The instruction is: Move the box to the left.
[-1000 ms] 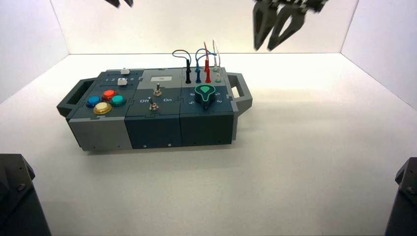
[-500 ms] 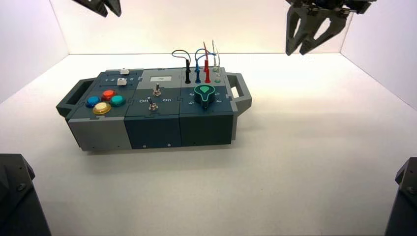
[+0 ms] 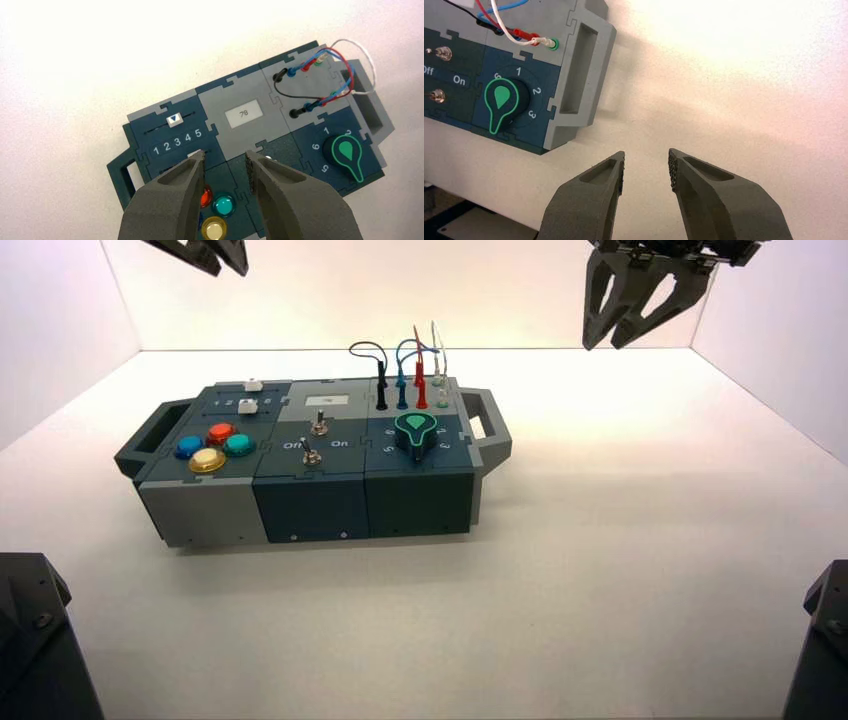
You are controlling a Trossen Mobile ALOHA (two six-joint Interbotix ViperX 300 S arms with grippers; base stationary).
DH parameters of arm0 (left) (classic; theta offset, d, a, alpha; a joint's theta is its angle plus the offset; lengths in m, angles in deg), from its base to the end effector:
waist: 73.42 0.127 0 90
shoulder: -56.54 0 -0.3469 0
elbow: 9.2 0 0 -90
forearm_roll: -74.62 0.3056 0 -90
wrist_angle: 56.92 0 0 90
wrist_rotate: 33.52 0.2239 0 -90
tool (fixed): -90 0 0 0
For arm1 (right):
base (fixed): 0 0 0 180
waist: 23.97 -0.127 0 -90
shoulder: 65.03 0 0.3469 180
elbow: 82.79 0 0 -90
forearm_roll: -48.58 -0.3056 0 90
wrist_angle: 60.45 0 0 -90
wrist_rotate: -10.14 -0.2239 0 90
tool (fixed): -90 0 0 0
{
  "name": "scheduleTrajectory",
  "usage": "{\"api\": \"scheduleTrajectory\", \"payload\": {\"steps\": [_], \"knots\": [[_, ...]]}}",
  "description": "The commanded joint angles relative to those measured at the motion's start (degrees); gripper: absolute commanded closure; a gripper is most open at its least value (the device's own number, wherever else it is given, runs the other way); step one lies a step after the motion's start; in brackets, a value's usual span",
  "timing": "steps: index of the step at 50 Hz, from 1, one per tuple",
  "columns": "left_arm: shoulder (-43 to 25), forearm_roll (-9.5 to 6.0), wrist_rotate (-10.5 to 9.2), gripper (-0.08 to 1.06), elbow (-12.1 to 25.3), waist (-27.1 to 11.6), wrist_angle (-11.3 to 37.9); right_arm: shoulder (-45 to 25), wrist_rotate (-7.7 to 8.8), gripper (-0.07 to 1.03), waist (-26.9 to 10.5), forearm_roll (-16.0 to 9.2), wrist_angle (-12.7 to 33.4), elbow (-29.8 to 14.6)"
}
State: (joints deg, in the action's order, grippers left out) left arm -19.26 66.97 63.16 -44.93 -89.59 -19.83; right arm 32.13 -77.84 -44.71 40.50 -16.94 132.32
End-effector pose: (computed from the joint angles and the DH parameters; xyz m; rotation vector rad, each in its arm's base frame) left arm 0.2987 -0.1053 0.1611 0.1121 1.0173 -0.3356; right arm 0.2716 0.1260 0.1170 -0.1079 1.2527 0.3556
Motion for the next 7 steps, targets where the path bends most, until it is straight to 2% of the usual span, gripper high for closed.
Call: {"api": "scheduleTrajectory", "payload": {"steps": [1, 7], "knots": [[-0.35, -0.09, 0.35, 0.53, 0.62, 0.09, -0.62, 1.14, -0.18, 0.49, 0.09, -0.26, -0.44, -0.26], [-0.88, -0.09, 0.44, 0.53, 0.62, 0.09, -0.88, 1.14, -0.18, 0.49, 0.09, -0.26, -1.32, 0.18]]}}
